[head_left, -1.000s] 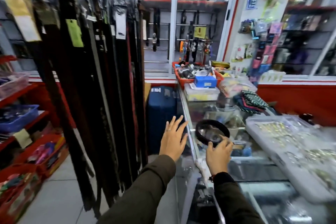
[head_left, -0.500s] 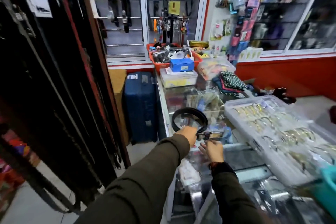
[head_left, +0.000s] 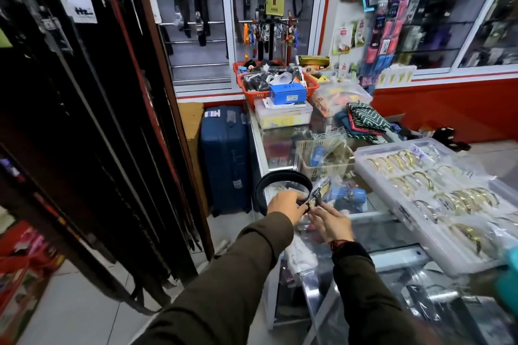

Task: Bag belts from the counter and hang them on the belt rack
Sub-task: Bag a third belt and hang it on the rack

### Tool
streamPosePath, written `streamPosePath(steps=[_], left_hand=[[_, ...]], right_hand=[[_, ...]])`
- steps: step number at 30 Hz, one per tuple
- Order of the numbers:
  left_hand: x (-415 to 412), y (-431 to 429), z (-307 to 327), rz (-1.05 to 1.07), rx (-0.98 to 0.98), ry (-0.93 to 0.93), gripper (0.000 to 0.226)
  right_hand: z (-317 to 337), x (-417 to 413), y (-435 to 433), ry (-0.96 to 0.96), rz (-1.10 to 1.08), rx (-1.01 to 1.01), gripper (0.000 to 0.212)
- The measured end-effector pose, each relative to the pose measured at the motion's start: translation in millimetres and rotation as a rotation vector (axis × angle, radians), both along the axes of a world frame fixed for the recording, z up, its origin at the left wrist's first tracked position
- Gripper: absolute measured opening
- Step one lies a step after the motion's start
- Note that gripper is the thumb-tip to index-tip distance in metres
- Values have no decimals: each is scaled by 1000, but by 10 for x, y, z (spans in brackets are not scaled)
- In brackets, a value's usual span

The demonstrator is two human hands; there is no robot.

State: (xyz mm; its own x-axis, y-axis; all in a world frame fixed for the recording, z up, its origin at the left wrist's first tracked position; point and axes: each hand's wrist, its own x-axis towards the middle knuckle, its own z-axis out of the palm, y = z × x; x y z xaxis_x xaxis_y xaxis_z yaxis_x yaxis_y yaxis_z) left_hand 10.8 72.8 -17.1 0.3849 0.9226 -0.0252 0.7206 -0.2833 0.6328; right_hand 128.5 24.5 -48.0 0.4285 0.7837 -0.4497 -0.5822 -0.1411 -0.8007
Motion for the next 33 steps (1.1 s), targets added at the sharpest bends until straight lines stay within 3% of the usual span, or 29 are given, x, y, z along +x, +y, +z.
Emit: streamPosePath(steps=[4,11,16,20,27,33], left_hand=[[-265,-104,35,108,-25,-175,28],[-874,-380,156,385,-8,-583,30],[-1231,-550,244,486,88,-640,31],[-1506,-641,414,512,216,-547,32],[-1931,-712,1005,625,337,-805,26],[-2193,-656,1515,660,449,-917,25]], right_hand=[[160,-206,-13,3,85,50,37],[568,-759,45,-194,298,186,35],[767,-1137,39,-262,435,262,37],[936,-1435,-4,-348,481,378,33],[1437,-1881,-8,-322,535,576,25],[1983,-2192,111,-286,578,704,26]])
